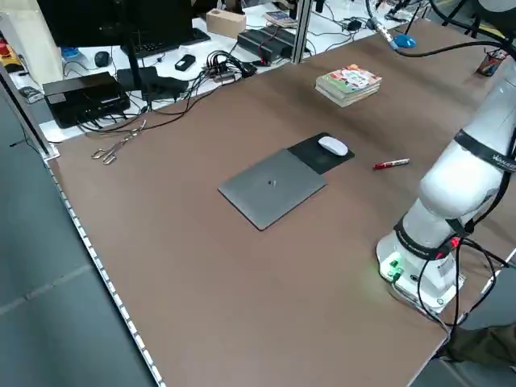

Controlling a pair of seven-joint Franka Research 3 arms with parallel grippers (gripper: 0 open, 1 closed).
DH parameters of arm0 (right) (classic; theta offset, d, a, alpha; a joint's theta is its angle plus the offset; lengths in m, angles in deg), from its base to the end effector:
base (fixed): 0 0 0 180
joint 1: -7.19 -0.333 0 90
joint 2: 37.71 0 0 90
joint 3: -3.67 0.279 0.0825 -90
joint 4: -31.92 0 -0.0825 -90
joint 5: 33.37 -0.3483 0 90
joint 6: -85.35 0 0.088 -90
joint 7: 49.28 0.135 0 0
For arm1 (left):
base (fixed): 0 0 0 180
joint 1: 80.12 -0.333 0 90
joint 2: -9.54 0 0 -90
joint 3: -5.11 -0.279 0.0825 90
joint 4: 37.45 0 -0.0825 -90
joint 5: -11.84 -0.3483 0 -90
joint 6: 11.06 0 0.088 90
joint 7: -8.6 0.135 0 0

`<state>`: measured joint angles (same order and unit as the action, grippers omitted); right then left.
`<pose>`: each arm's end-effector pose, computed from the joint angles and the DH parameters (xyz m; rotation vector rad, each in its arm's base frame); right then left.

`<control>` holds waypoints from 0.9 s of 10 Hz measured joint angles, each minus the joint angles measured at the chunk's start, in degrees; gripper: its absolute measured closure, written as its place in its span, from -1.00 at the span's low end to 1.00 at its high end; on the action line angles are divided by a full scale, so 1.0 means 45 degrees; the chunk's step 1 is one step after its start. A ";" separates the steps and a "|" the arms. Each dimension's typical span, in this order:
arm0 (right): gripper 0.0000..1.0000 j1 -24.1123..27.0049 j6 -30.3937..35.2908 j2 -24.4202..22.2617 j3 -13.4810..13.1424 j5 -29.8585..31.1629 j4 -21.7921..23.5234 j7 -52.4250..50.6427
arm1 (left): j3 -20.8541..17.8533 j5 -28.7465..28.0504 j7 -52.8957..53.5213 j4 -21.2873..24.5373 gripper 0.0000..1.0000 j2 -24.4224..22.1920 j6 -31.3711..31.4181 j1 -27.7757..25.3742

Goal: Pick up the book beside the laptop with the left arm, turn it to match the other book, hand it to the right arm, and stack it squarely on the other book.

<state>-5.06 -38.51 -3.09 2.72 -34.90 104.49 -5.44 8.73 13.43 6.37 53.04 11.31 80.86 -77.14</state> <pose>0.6920 0.1426 0.3876 -2.8481 0.8425 -0.3753 0.5257 -0.0641 0.5426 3.1102 -0.1171 -0.0127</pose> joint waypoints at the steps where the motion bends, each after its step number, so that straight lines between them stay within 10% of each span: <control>1: -0.99 0.0492 0.0822 -0.0419 0.0012 -0.0036 0.0003 -0.1237 | 0.0002 0.0000 0.0000 -0.0009 -1.00 0.0001 0.0000 0.0002; 9: -0.99 0.3362 0.4869 -0.5200 -0.0061 0.0022 0.1973 -0.9185 | 0.0013 0.0000 -0.0052 -0.0116 -1.00 -0.0002 -0.0069 -0.0028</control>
<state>10.07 -16.60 -26.49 2.45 -34.80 113.37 -46.77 8.79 13.43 6.14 52.52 11.31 80.55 -77.26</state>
